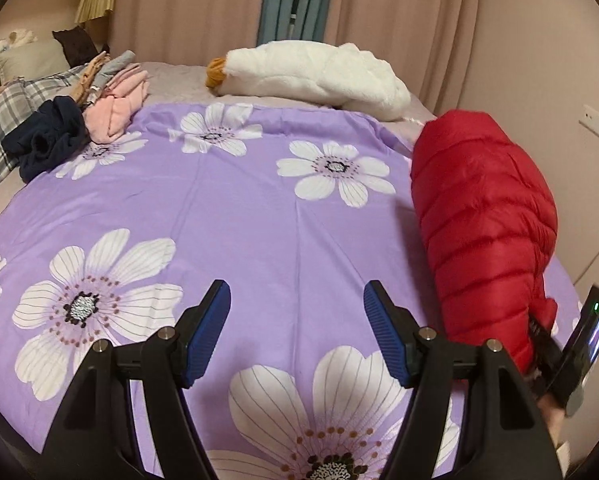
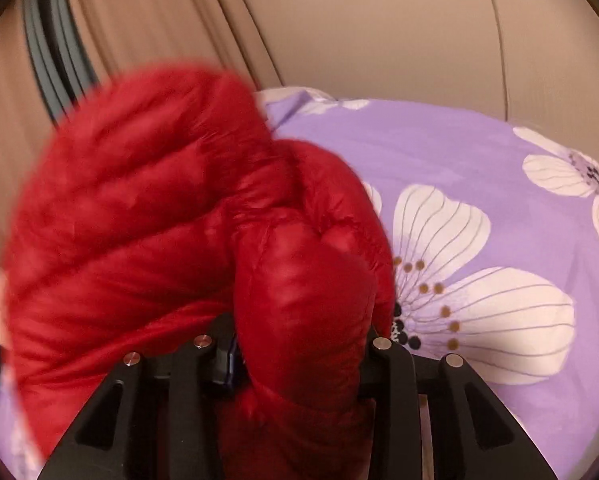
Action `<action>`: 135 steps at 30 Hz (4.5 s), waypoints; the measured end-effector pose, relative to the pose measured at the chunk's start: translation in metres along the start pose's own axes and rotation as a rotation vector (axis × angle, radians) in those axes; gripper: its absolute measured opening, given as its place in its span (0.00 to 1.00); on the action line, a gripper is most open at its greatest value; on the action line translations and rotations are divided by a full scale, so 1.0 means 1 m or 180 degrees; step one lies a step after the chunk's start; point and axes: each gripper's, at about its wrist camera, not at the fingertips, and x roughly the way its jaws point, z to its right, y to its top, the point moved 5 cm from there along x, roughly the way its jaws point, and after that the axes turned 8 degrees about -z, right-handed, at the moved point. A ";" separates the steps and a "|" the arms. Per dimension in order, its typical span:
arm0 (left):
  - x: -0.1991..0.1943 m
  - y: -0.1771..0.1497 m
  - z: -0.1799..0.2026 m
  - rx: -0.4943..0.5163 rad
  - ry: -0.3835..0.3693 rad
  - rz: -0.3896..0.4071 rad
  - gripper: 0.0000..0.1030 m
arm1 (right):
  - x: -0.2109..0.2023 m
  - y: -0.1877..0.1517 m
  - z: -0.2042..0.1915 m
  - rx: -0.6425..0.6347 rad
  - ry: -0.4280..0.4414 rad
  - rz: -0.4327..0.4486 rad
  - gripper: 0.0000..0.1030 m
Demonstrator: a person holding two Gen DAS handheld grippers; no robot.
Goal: Fold large clothes
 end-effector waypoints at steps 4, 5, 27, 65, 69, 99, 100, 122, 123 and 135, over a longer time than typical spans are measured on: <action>0.001 0.002 -0.002 -0.0036 -0.0003 -0.0022 0.67 | 0.011 0.003 -0.001 0.0068 0.0238 -0.0149 0.36; 0.001 0.003 -0.003 -0.0044 -0.0021 -0.0014 0.67 | 0.011 0.002 -0.003 0.0040 0.0212 -0.0137 0.36; -0.022 0.009 -0.007 -0.0092 0.0015 0.0148 0.67 | -0.023 -0.029 -0.074 -0.0413 0.0386 -0.0350 0.48; 0.174 0.104 0.080 -0.0038 0.0367 -0.0047 0.35 | 0.035 0.094 -0.136 -0.0645 0.0316 -0.0241 0.42; 0.188 0.093 0.079 -0.0161 0.0290 0.0132 0.35 | 0.068 0.074 -0.120 -0.0633 0.0315 -0.0189 0.42; 0.204 0.087 0.085 -0.0108 0.0375 0.0270 0.38 | 0.078 0.062 -0.110 -0.0566 0.0289 0.0062 0.41; 0.204 0.087 0.085 -0.0105 0.0379 0.0269 0.38 | 0.078 0.063 -0.110 -0.0565 0.0290 0.0067 0.41; 0.207 0.087 0.084 -0.0135 0.0373 0.0262 0.40 | 0.081 0.065 -0.109 -0.0525 0.0328 0.0144 0.41; 0.208 0.088 0.084 -0.0136 0.0382 0.0249 0.40 | 0.081 0.065 -0.110 -0.0521 0.0319 0.0139 0.41; 0.135 0.097 0.017 -0.0478 -0.0422 -0.0311 0.74 | 0.013 0.082 -0.083 -0.0270 0.0489 -0.0591 0.91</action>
